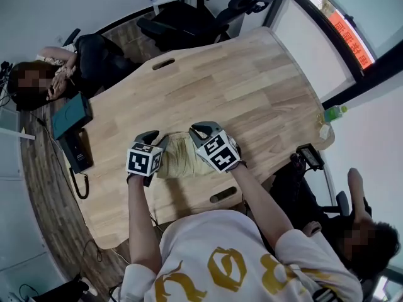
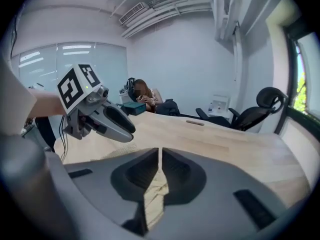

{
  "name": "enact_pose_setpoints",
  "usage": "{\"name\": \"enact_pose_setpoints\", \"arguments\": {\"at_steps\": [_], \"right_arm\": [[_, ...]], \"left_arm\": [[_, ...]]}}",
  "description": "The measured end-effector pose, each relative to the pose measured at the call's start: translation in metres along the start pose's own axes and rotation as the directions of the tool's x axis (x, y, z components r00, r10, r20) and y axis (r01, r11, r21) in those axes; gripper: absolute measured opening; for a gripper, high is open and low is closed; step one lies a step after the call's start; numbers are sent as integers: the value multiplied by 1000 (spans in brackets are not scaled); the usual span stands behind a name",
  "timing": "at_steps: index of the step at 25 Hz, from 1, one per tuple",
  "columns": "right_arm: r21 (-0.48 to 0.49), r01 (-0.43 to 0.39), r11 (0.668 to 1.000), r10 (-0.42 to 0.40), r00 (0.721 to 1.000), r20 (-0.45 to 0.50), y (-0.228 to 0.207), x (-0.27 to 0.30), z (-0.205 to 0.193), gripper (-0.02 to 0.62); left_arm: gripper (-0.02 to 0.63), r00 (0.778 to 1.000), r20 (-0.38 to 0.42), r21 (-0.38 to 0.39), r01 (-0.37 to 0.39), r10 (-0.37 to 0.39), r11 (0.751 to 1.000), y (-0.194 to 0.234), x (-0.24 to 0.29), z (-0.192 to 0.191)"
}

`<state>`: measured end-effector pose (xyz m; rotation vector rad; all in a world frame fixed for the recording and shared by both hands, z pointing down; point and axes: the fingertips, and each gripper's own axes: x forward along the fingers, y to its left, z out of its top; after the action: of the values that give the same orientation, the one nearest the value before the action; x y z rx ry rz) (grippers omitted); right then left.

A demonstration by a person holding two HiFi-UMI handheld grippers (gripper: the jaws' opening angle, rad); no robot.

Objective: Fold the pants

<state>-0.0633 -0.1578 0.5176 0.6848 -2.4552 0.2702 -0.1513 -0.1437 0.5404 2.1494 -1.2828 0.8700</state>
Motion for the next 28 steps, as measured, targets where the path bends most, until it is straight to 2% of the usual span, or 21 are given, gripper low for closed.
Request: {"name": "enact_pose_setpoints", "arguments": {"at_steps": [2,4,6,8,10,12,16,18,21,23,28], "right_arm": [[98,-78,992,74,996,44,13,-10,1,11],[184,-143,973,126,987,104,25,-22,5,11],[213,-114,970,84,986,142,27,-32,6,11],[207,-32,978,-1,987,160,23,-39,6,8],[199,45,979,-82,980,179,19,-47,7,8],[215,87,973,-133,968,211,14,-56,12,6],[253,145,956,-212,942,261,5,-78,24,5],[256,150,955,-223,932,286,7,-88,27,6],[275,105,956,-202,914,351,17,-102,32,5],[263,103,959,-195,916,350,20,-105,29,5],[205,151,967,-211,926,315,24,-108,22,5]], "left_arm": [[30,995,97,-95,19,-10,995,-6,-12,9],[11,980,196,-188,65,-28,980,-14,-25,18],[8,963,269,-230,95,-30,969,-21,-35,26],[8,952,306,-228,71,2,971,-26,-44,30],[8,942,331,-203,10,59,979,-27,-53,31],[8,924,365,-190,-43,111,981,-28,-63,33],[8,889,430,-223,-66,159,973,-31,-82,41],[8,881,444,-206,-79,165,975,-35,-88,43],[6,878,454,-179,-80,154,981,-43,-92,47],[6,871,466,-177,-78,154,981,-47,-94,49],[6,840,516,-147,-106,168,983,-56,-105,52]]}}
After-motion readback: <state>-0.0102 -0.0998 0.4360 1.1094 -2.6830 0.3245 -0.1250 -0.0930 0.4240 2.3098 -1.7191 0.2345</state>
